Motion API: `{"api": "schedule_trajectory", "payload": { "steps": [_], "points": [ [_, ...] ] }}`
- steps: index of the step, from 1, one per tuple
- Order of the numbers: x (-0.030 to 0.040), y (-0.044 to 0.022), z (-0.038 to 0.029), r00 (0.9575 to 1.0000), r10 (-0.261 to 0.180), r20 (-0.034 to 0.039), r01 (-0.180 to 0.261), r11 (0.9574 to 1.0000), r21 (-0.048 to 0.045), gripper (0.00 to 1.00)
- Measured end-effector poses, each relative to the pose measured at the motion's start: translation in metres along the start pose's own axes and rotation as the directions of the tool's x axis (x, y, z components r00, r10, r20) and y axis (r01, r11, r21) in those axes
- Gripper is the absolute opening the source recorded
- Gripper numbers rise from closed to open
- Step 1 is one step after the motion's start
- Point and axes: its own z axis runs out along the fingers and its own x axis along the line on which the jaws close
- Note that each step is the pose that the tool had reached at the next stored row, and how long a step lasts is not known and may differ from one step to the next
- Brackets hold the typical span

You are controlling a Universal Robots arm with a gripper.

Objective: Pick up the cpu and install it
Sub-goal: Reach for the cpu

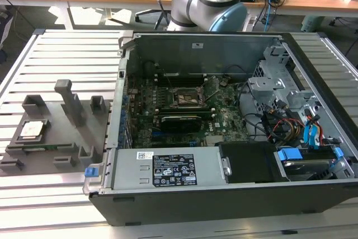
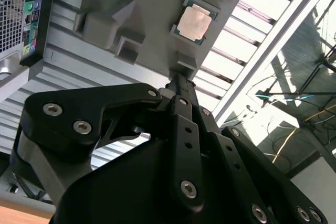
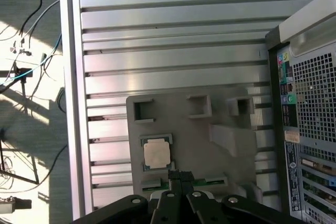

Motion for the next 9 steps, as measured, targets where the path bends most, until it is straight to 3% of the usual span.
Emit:
{"api": "schedule_trajectory", "payload": {
  "steps": [9],
  "points": [
    [0.0116, -0.0009, 0.0, 1.0, 0.0, 0.0, 0.0, 1.0, 0.0, 0.11]
  ]
}}
